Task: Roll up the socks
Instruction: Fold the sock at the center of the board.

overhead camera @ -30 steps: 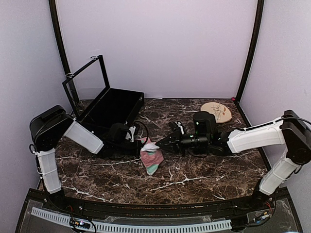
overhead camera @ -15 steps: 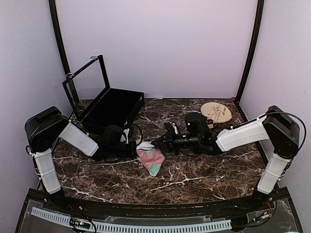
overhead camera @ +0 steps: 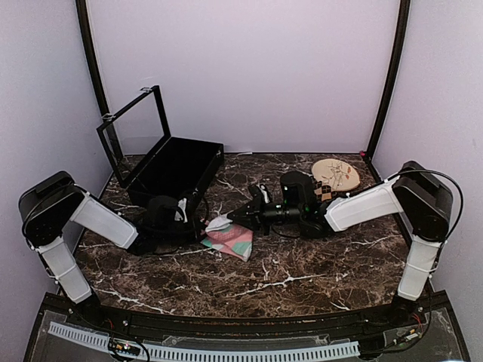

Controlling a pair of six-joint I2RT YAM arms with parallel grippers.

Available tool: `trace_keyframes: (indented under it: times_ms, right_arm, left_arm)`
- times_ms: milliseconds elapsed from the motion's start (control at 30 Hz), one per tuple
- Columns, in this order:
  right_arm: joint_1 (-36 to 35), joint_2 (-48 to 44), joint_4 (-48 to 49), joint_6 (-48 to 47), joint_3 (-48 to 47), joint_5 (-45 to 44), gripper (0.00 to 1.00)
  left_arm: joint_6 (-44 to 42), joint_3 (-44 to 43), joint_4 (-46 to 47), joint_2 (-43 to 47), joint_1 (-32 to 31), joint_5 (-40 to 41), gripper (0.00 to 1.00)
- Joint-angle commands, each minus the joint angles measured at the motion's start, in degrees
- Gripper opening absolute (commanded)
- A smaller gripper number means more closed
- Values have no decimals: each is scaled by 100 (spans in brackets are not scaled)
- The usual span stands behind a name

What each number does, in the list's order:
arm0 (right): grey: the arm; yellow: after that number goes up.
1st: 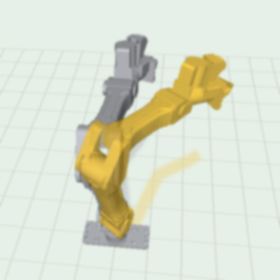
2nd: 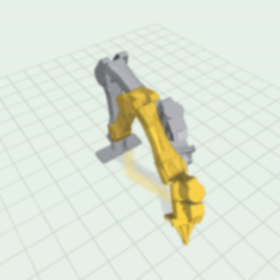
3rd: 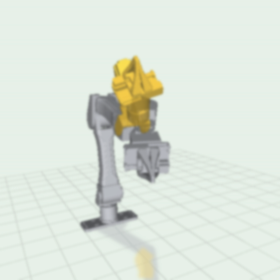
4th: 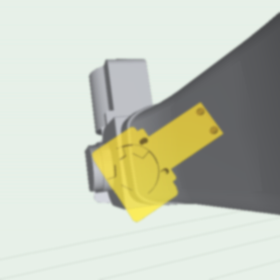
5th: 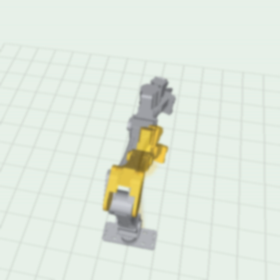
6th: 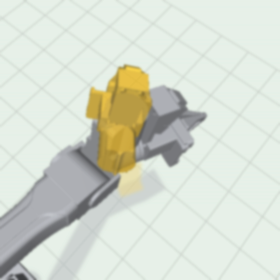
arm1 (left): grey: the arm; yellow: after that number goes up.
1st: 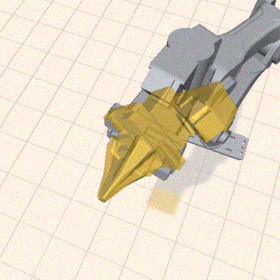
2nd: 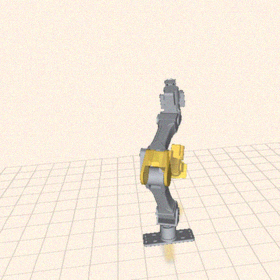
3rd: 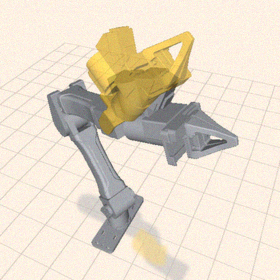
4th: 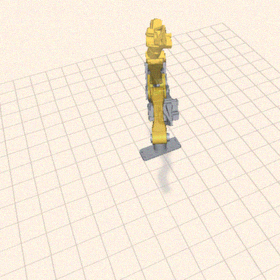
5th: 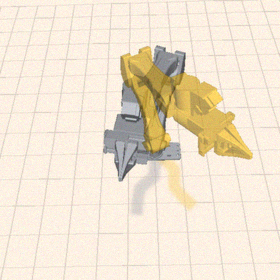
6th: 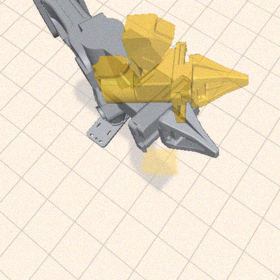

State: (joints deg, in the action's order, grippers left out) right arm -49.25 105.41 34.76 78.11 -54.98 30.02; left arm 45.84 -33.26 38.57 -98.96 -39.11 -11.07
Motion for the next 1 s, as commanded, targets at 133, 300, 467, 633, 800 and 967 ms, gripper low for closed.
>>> trace_keyframes:
  times_ms: [133, 300, 467, 633, 800, 967]
  right_arm:
    - [39, 137, 412, -10, -106, 220, 0]
    - [39, 183, 404, -9, -180, 314, 0]
    - [36, 213, 388, 0, -250, 388, 0]
    - [39, 248, 338, 2, -332, 457, 0]
    - [39, 270, 258, -10, -398, 518, 0]
    - [34, 343, 184, -18, -496, 574, 0]
  left_arm:
    - [66, 202, -126, 1030, 63, 555, 0]
    - [-239, 140, -875, 1141, 98, 821, 0]
    - [-475, 56, -1554, 1037, 126, 967, 0]
    - [-537, 152, -1746, 1061, 130, 1377, 0]
    - [-721, -65, -1982, 784, 138, 1475, 0]
    - [-754, -172, -2081, 499, 137, 1468, 0]
